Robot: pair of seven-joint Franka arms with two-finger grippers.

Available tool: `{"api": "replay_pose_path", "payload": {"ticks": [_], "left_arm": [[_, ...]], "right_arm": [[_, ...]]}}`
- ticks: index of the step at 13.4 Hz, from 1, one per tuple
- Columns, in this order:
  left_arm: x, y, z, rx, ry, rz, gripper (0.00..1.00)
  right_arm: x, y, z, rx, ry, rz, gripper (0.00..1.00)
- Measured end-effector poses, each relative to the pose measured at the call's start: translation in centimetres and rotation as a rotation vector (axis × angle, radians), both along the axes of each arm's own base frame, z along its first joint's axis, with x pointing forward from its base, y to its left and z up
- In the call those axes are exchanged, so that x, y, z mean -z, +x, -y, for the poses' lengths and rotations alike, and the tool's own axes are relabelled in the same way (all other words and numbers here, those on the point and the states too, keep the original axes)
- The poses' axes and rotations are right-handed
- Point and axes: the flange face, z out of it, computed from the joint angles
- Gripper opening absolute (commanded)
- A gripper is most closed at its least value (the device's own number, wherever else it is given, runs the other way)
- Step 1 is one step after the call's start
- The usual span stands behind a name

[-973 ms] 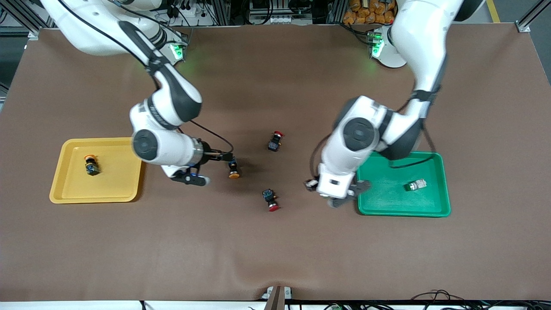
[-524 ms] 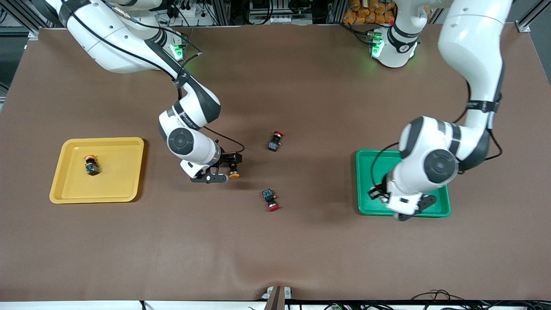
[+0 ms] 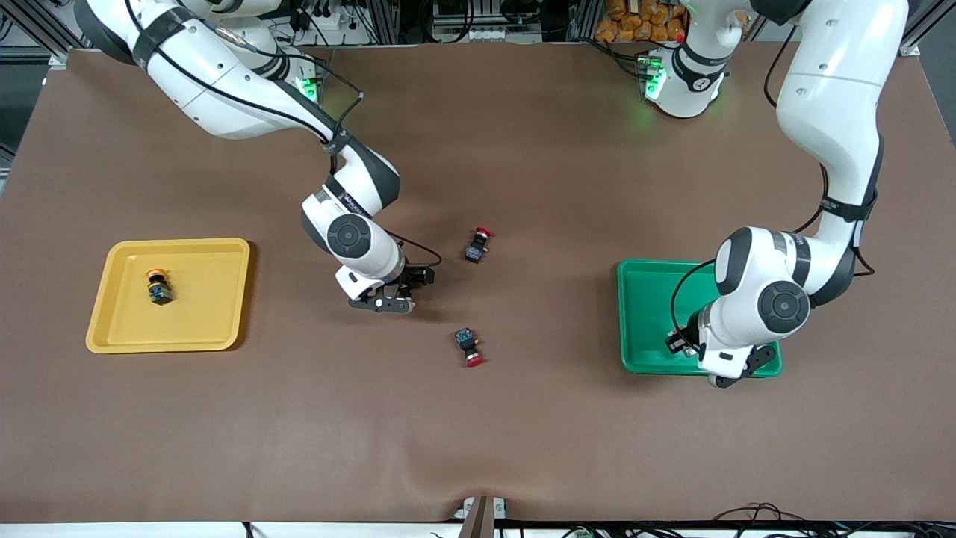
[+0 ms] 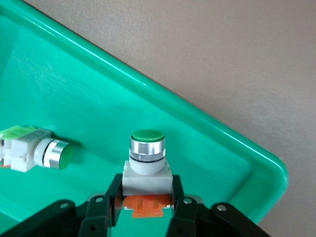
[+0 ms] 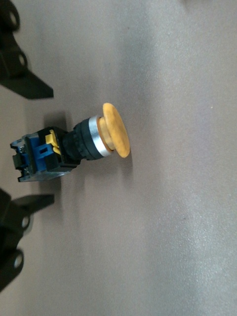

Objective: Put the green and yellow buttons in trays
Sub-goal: 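Carry the green button to the green tray while the right gripper grasps a yellow button, then release the green button in the green tray while the right gripper carries its button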

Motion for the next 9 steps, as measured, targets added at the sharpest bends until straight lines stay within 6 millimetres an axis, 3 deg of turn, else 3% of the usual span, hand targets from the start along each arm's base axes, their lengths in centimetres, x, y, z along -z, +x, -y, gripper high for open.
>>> {"api": "replay_pose_path", "payload": {"ticks": [5, 7, 9], "left_arm": [[-1.6, 0.0, 1.6, 0.023, -0.004, 0.006, 1.0], [-3.9, 0.0, 1.4, 0.022, 0.006, -0.007, 1.0], [-7.9, -0.1, 1.0, 0.019, 0.019, -0.004, 1.0]], "right_arm": [[-0.3, 0.9, 0.9, 0.02, -0.011, 0.005, 0.0], [-1.0, 1.9, 2.8, 0.035, -0.055, -0.029, 0.0], [-2.7, 3.4, 5.5, 0.035, -0.105, -0.073, 0.0]]}}
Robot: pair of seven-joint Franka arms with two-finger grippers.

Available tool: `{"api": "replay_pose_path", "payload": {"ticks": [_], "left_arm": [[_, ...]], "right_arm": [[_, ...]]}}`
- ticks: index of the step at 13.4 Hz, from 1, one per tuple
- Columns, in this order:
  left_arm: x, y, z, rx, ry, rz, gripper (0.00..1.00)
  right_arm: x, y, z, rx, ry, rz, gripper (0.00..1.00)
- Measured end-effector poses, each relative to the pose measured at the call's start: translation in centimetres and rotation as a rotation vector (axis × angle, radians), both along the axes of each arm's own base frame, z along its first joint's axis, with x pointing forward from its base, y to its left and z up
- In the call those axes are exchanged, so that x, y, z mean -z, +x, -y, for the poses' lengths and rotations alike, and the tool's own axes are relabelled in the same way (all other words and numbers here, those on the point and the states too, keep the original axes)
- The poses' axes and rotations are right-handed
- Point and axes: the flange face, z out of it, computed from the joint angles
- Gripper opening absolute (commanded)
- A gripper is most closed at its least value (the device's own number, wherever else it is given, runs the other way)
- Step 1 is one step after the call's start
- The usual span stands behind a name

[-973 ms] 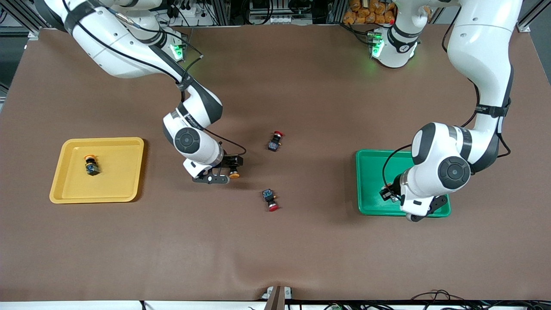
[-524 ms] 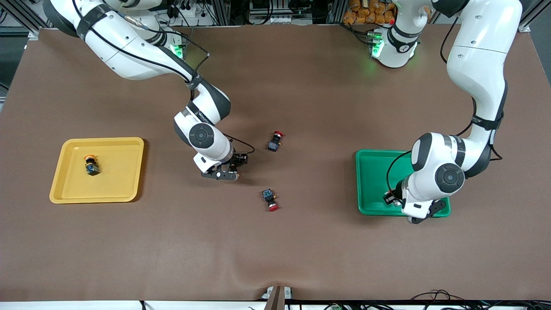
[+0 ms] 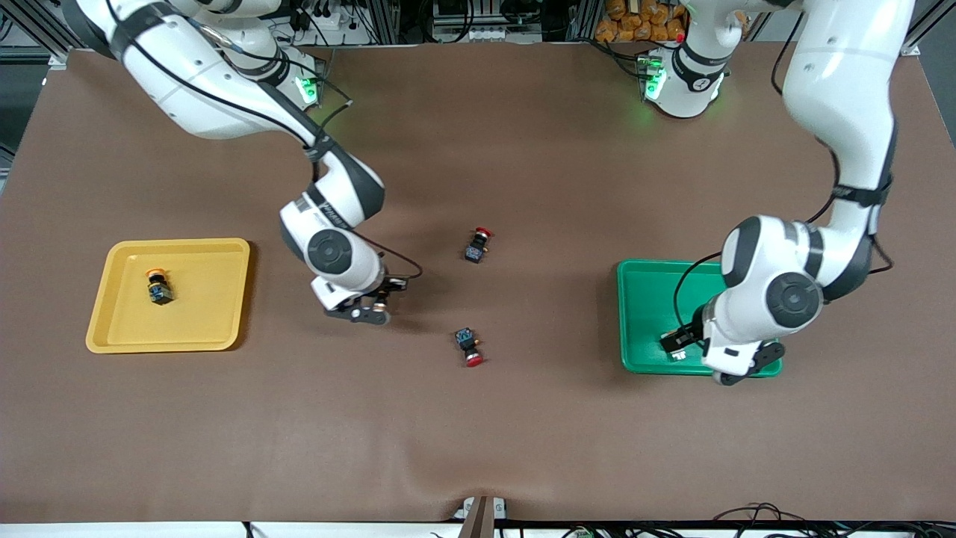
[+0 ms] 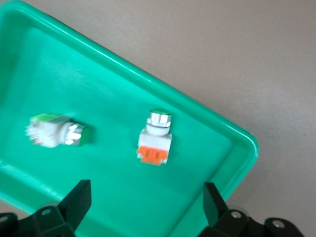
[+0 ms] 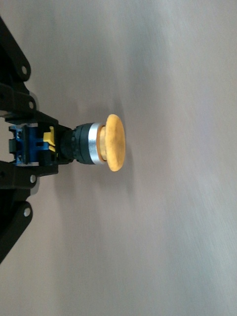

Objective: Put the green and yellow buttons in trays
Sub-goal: 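Release the green button in the green tray while the right gripper carries its button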

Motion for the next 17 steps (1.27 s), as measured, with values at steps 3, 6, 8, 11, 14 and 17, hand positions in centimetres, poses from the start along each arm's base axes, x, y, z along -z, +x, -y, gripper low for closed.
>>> {"api": "replay_pose_path", "payload": {"ticks": [3, 6, 8, 11, 14, 17], "left_arm": [[-7.8, -0.8, -0.7, 0.078, 0.01, 0.045, 1.0], [-14.5, -2.3, -1.0, 0.2, 0.02, 0.082, 1.0], [-17.3, -3.5, -1.3, 0.259, 0.028, 0.08, 1.0], [-20.9, -5.1, -1.5, 0.33, 0.037, 0.083, 1.0], [-24.3, -6.9, -1.6, 0.356, 0.047, 0.093, 1.0], [-26.9, -8.4, -1.5, 0.398, 0.054, 0.1, 1.0]], "right_arm": [[-2.9, 1.8, 5.1, -0.036, -0.013, -0.036, 0.0], [-4.6, 3.1, 11.4, -0.091, 0.061, -0.085, 0.0], [-4.9, 3.4, 15.5, -0.097, 0.087, -0.123, 0.0], [-6.1, 2.9, 19.0, -0.08, 0.059, -0.19, 0.0], [-7.7, 2.5, 21.6, -0.106, 0.042, -0.218, 0.0], [-6.4, 2.8, 28.2, -0.167, 0.06, -0.221, 0.0]]}}
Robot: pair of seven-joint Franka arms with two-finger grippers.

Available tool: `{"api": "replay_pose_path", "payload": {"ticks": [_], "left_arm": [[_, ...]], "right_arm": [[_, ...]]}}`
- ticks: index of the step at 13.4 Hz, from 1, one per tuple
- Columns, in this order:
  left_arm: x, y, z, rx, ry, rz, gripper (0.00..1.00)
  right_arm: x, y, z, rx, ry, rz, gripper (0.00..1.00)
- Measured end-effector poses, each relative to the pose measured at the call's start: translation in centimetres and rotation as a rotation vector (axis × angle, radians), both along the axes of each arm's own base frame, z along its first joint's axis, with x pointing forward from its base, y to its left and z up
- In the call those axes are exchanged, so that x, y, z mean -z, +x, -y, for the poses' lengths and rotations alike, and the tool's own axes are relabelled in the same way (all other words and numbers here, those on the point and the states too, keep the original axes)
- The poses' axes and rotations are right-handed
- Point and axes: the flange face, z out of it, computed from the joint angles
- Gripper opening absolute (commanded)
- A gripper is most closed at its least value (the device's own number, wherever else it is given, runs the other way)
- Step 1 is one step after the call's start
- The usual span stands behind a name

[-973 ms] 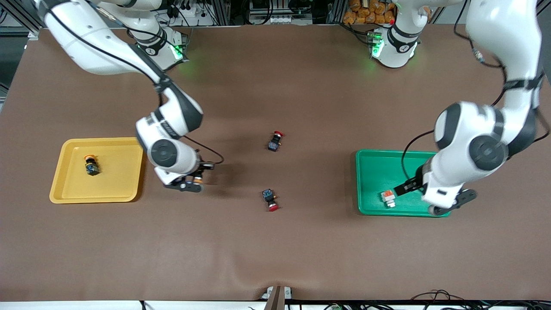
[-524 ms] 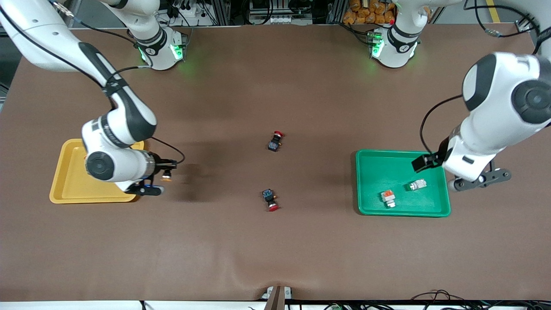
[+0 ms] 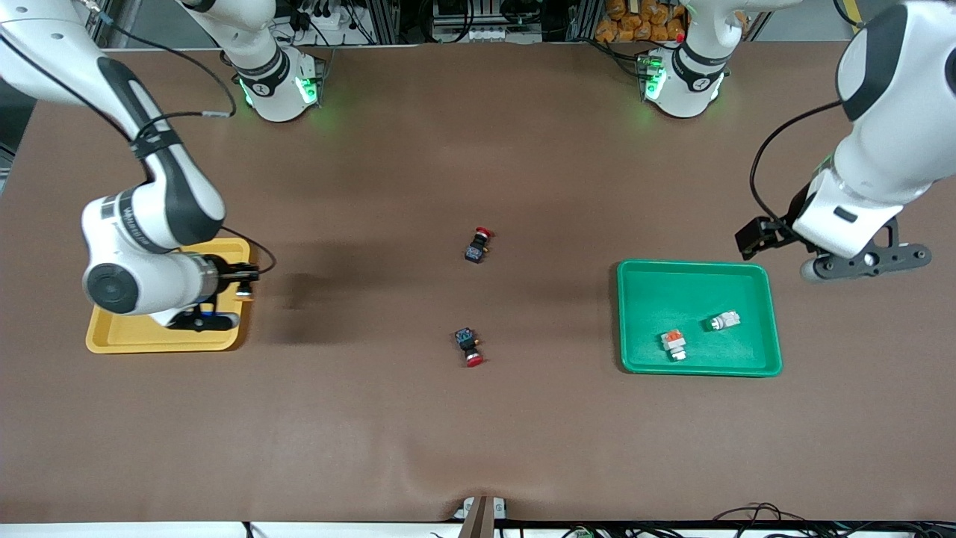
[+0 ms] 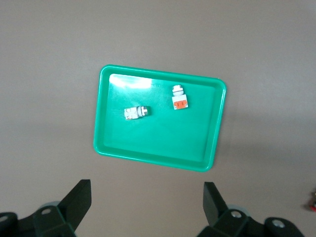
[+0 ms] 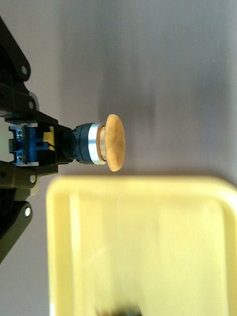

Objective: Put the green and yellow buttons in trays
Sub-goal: 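Lower the yellow button into the yellow tray while the left gripper withdraws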

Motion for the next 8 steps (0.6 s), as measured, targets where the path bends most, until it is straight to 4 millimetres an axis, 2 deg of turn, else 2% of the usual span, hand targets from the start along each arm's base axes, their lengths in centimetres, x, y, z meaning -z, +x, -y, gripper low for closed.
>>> {"api": "replay_pose_path", "payload": {"ticks": [2, 4, 6, 8], "left_arm": [[-1.7, -1.1, -0.3, 0.002, 0.006, 0.002, 1.0], [-3.6, -2.2, -1.0, -0.007, 0.009, 0.019, 1.0], [-5.0, -2.8, -2.4, -0.002, -0.007, 0.031, 1.0], [-5.3, -2.6, -4.7, 0.004, -0.032, 0.029, 1.0]], "right_arm": [[1.4, 0.0, 5.3, -0.039, 0.02, 0.013, 0.0], [2.7, -0.1, 9.2, -0.074, 0.039, 0.034, 0.0], [4.7, -0.2, 11.4, -0.099, 0.058, 0.055, 0.0], [7.0, -0.4, 12.4, -0.099, 0.071, 0.062, 0.0]]}}
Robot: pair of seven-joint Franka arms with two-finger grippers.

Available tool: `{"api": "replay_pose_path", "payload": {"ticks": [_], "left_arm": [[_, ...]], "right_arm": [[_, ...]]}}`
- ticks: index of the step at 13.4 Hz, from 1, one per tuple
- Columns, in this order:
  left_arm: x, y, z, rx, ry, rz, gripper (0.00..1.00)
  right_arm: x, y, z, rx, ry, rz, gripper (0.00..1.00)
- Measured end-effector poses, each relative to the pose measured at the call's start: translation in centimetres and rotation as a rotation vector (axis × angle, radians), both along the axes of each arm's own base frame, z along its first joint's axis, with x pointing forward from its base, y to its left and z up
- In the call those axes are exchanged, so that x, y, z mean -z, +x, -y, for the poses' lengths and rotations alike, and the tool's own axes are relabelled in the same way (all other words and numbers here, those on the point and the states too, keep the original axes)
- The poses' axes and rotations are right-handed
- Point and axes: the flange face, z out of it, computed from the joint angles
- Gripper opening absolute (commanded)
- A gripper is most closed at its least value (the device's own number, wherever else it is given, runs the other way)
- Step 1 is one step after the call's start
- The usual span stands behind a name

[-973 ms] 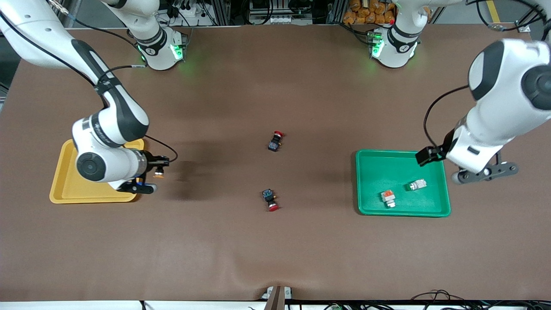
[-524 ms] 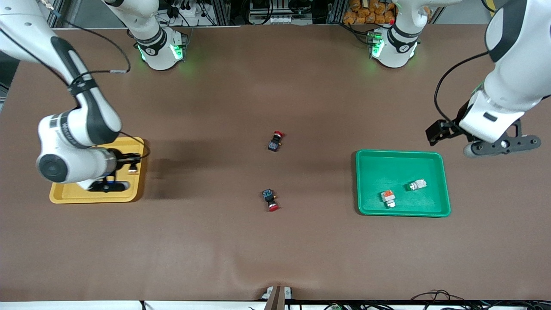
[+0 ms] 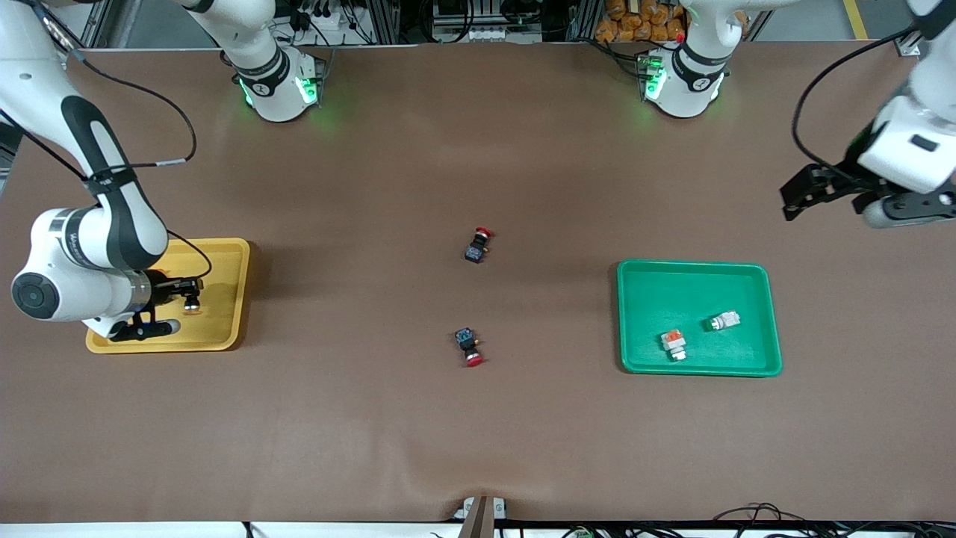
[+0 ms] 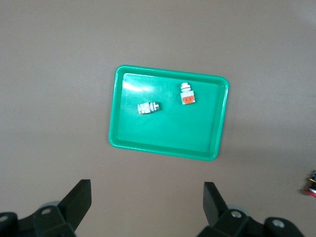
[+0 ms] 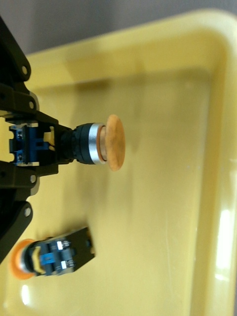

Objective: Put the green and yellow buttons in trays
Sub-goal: 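Lower the yellow button into the yellow tray while the left gripper withdraws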

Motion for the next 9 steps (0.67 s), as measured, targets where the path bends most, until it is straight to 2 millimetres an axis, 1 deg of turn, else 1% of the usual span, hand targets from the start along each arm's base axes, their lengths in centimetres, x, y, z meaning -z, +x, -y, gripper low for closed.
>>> {"api": "replay_pose_path", "payload": {"ticks": [1, 2, 3, 4, 7, 9], "left_arm": [[0.1, 0.1, -1.0, -0.001, -0.009, -0.003, 1.0], [0.1, 0.2, -1.6, -0.004, -0.011, -0.004, 1.0], [0.0, 0.2, -1.8, -0.009, -0.011, -0.003, 1.0], [-0.1, 0.1, -2.2, -0.016, -0.011, 0.0, 1.0], [-0.8, -0.3, -4.3, -0.004, -0.007, 0.002, 1.0], [-1.1, -0.6, -5.3, -0.003, -0.011, -0.004, 1.0]], "right_arm": [[1.0, -0.1, 0.1, 0.003, 0.006, -0.005, 0.19], [1.7, -0.2, 0.1, 0.003, 0.012, -0.011, 0.45], [1.9, -0.2, 0.0, 0.002, 0.014, -0.014, 0.97], [2.0, -0.2, 0.0, 0.002, 0.015, -0.015, 1.0], [1.9, -0.3, -0.3, -0.001, 0.018, -0.028, 1.0], [1.2, -0.2, -0.8, -0.008, 0.022, -0.066, 1.0]]}}
